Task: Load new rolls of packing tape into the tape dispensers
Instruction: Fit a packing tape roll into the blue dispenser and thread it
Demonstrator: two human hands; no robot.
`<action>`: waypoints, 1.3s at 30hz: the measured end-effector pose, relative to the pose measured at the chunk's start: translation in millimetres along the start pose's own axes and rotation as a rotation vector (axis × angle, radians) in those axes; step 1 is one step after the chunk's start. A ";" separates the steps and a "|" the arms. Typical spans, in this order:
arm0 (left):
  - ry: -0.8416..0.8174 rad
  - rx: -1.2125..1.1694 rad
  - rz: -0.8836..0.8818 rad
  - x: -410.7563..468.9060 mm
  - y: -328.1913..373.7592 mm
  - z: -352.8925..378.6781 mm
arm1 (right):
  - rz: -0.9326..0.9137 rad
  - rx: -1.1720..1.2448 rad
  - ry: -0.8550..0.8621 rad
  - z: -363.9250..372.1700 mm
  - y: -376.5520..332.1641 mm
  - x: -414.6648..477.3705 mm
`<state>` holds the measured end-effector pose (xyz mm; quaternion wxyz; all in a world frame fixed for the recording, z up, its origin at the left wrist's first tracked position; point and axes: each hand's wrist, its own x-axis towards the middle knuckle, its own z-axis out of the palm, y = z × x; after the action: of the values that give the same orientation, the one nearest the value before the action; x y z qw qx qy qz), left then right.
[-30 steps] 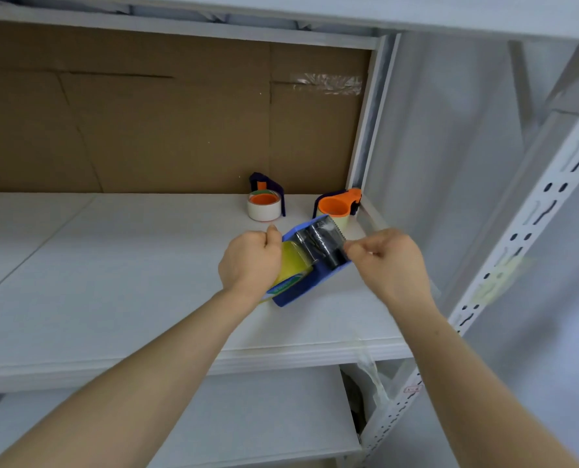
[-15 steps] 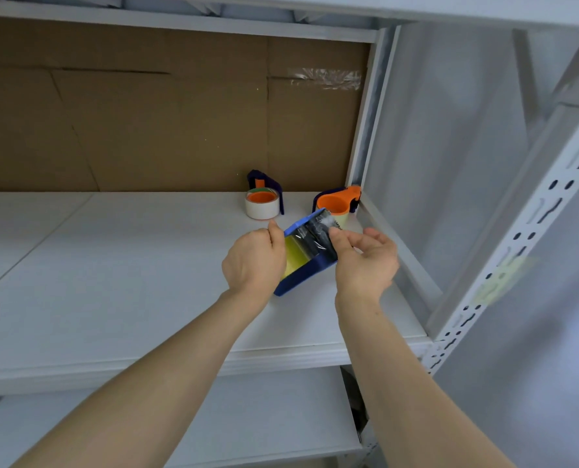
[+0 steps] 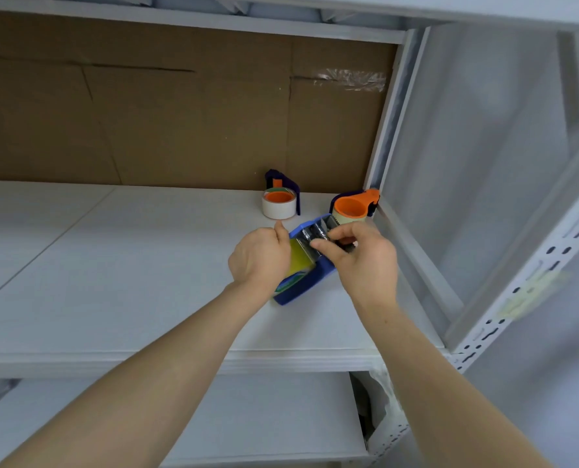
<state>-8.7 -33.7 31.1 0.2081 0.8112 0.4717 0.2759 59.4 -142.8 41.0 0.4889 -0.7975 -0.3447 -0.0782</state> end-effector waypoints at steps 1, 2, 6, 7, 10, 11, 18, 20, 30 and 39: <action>-0.005 0.006 -0.007 0.2 0.0 -0.1 | 0.000 -0.022 -0.005 -0.3 -1.7 2.5; -0.010 0.009 -0.010 0.2 0.3 -0.2 | -0.025 -0.045 0.007 -0.5 -3.1 4.2; -0.032 0.008 -0.026 2.1 2.4 -1.5 | -0.246 -0.197 0.077 4.1 0.0 3.8; -0.036 0.014 -0.030 2.8 2.8 -1.9 | -0.300 -0.241 0.091 5.3 0.9 3.2; -0.063 0.033 -0.056 4.7 4.2 -2.5 | -0.430 -0.314 0.154 7.9 1.2 2.4; -0.071 0.034 -0.069 5.2 5.3 -2.4 | -0.447 -0.304 0.171 8.7 0.1 1.7; -0.099 -0.017 -0.079 6.9 9.8 -5.2 | -0.208 0.002 0.032 9.6 -9.1 1.5; -0.167 -0.116 -0.099 9.2 7.9 -6.3 | -0.008 0.150 0.062 1.0 -9.0 11.8; -0.680 -0.716 -0.095 -0.1 9.1 -20.9 | 0.139 0.226 0.181 -10.1 5.4 47.2; -0.848 -0.754 0.085 -3.0 3.6 -12.3 | 0.151 0.268 0.207 -13.1 8.5 54.7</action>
<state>-15.5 -37.1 41.8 0.6432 0.7389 0.1826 0.0836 108.5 -130.3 66.8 0.6281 -0.7367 -0.2387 -0.0764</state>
